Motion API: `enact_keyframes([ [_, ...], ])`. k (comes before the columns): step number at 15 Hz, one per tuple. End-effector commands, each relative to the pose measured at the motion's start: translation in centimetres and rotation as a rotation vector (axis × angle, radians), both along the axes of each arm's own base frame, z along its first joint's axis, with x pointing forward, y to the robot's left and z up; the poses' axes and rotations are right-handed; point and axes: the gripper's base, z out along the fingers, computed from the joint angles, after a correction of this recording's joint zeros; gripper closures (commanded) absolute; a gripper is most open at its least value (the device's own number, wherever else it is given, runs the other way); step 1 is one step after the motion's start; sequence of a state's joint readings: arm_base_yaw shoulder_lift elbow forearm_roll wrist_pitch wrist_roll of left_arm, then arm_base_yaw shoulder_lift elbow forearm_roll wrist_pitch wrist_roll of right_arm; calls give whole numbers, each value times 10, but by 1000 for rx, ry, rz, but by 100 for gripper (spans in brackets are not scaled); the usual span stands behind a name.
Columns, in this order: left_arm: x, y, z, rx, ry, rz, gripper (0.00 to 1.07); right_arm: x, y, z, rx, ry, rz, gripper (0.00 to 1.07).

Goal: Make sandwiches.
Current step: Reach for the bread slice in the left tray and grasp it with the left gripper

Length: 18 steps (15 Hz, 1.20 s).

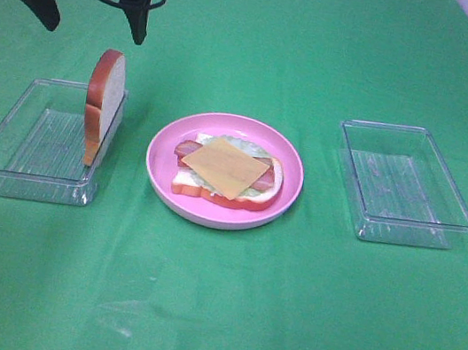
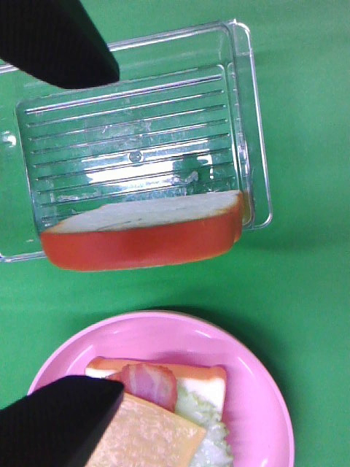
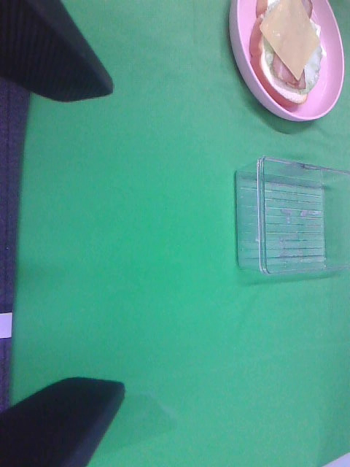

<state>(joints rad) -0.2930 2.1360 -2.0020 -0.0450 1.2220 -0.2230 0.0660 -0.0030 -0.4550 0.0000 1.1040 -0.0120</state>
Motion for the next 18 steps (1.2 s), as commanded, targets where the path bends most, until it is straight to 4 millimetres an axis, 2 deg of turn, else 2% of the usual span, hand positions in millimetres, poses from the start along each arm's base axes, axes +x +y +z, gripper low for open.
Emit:
enact_keyframes([
  [1, -3, -1, -24, 32, 135, 10, 6, -4, 0, 0, -3, -35, -3, 9],
  [3, 3, -3, -49, 40, 178, 11, 6, -4, 0, 0, -3, -35, -3, 9],
  [5, 8, -5, -66, 37, 190, 13, 6, -4, 0, 0, -3, -35, -3, 9],
  [8, 11, -7, -72, 30, 177, 14, 12, -4, 0, 0, -3, -35, -3, 9],
  [10, 12, -7, -72, 27, 167, 14, 22, -4, 0, 0, -3, -35, -3, 9],
  [12, 13, -7, -72, 28, 163, 14, 46, -4, 0, 0, -3, -35, -3, 9],
  [13, 13, -7, -72, 27, 161, 14, 71, -4, 0, 0, -3, -35, -3, 9],
  [15, 13, -7, -72, 28, 162, 14, 92, -4, 0, 0, -3, -35, -3, 9],
  [16, 12, -7, -72, 29, 167, 14, 97, -4, 0, 0, -3, -35, -3, 9],
  [18, 11, -6, -72, 32, 176, 15, 98, -4, 0, 0, -3, -35, -3, 9],
])
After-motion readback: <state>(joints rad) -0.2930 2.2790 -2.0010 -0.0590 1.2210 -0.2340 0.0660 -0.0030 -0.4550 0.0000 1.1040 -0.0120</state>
